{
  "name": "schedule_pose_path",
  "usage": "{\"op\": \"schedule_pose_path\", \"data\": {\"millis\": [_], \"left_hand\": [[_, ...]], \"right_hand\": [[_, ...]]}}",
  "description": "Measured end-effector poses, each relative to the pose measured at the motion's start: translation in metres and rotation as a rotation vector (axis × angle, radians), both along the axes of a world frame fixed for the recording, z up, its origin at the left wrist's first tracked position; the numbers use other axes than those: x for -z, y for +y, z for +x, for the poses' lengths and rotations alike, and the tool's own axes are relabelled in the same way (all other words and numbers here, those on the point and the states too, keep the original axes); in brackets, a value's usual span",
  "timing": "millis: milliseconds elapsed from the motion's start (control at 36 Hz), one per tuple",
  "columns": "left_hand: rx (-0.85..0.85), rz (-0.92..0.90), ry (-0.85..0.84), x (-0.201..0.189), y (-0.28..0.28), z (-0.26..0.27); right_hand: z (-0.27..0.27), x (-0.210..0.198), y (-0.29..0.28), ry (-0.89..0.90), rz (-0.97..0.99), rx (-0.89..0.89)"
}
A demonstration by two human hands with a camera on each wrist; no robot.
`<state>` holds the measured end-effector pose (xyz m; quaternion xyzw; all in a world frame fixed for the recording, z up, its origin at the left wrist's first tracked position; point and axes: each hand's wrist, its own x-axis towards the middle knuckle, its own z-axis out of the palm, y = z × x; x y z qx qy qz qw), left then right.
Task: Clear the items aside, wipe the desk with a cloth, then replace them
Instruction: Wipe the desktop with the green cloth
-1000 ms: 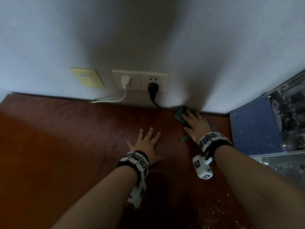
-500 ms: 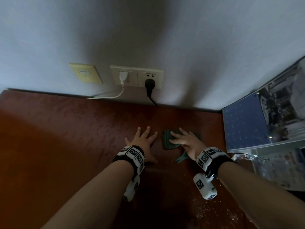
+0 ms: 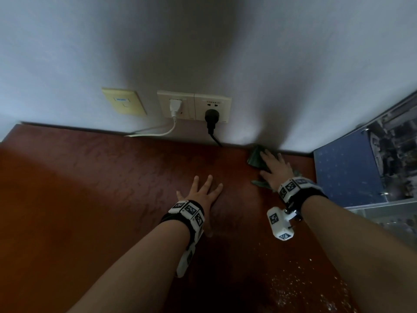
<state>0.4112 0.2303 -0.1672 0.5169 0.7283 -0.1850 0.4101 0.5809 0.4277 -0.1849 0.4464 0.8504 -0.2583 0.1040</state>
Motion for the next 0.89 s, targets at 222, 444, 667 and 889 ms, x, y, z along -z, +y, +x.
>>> {"op": "schedule_pose_path", "data": {"millis": [222, 444, 667, 889], "left_hand": [[0.007, -0.005, -0.005, 0.001, 0.002, 0.0], [0.005, 0.019, 0.006, -0.004, -0.003, 0.003], [-0.032, 0.114, 0.004, -0.006, -0.03, 0.01], [-0.059, 0.079, 0.004, -0.008, -0.049, 0.035]], "right_hand": [[-0.009, 0.009, -0.04, -0.112, 0.099, -0.317], [0.012, 0.006, -0.078, -0.073, 0.075, -0.469], [0.041, 0.003, -0.12, -0.046, 0.032, -0.502], [0.065, 0.001, -0.163, -0.024, -0.01, -0.524]]}}
